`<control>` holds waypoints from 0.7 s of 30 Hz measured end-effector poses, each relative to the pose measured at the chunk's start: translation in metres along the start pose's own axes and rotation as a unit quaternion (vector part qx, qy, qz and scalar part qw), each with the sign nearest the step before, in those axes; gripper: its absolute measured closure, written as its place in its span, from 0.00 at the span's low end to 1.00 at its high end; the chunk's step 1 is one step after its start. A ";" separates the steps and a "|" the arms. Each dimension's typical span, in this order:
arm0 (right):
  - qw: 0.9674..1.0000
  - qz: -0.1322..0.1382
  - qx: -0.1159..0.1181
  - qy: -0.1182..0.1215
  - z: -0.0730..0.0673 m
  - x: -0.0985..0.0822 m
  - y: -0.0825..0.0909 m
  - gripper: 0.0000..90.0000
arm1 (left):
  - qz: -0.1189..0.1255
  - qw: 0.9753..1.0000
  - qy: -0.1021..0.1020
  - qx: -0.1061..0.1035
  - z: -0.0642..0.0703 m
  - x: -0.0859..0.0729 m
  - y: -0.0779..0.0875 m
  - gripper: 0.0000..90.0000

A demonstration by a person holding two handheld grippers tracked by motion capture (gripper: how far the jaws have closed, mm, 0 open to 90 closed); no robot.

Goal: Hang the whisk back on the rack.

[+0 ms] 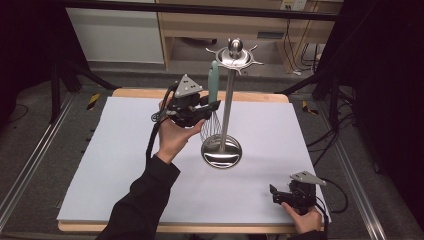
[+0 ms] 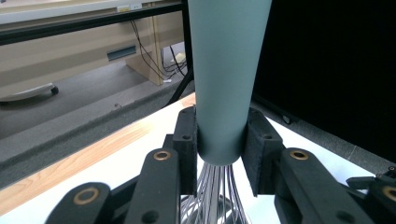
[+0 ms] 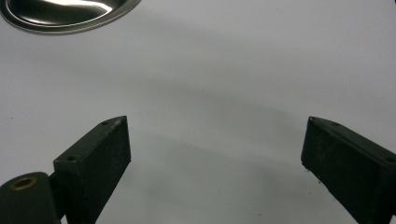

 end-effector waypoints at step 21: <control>1.000 -0.001 -0.001 0.001 0.000 0.000 0.000 0.10 | 0.025 1.000 -0.004 0.006 0.001 0.000 -0.008 0.70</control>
Point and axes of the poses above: each handheld gripper's, and its own axes: y roughly backward along the jaws, x roughly out of its top, z roughly to its right, the point moved 9 cm from there along -y, roughly forward along the jaws, and after that the axes turned 12 degrees about -y, right-handed, at the moved point
